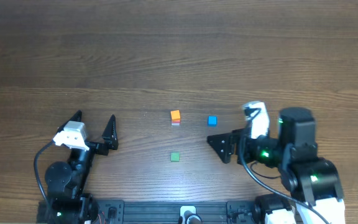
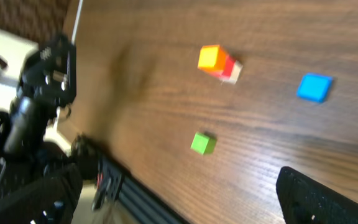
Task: Stack Cubes
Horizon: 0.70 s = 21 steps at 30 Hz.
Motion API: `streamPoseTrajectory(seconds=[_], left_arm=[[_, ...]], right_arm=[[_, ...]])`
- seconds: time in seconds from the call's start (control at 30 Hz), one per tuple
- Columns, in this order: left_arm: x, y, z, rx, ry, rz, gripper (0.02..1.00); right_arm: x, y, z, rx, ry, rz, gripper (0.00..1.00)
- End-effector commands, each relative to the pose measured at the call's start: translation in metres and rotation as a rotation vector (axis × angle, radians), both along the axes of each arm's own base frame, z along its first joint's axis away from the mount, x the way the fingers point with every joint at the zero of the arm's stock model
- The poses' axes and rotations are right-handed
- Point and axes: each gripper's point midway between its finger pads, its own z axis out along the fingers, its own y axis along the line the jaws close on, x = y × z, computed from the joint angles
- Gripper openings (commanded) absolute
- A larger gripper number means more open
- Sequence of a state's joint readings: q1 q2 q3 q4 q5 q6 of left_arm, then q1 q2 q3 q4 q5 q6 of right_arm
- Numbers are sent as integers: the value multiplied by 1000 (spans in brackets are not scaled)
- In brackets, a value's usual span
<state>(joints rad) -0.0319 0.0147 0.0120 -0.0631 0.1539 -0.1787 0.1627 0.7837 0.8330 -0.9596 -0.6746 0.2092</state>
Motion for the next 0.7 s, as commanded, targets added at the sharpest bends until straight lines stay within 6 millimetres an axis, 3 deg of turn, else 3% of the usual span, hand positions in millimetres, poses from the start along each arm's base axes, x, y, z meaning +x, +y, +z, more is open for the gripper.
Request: streamPoseTrajectory(seconds=[0.03,0.47,0.53,0.7], left_arm=[[0,-1,-1,14,-5,-7,1000],[0,-1,-1,14,-5,-7,1000],[0,-1,-1,14,-5,-7,1000],[0,-1,-1,14,-5,-7,1000]], right_arm=[[0,16,-11,-57,51,57,991],[-8,64,-72,-287,248,3,991],[-11,73,-89,-353,281,-39,991],[-11,82,-106,-433,285,-109,993]])
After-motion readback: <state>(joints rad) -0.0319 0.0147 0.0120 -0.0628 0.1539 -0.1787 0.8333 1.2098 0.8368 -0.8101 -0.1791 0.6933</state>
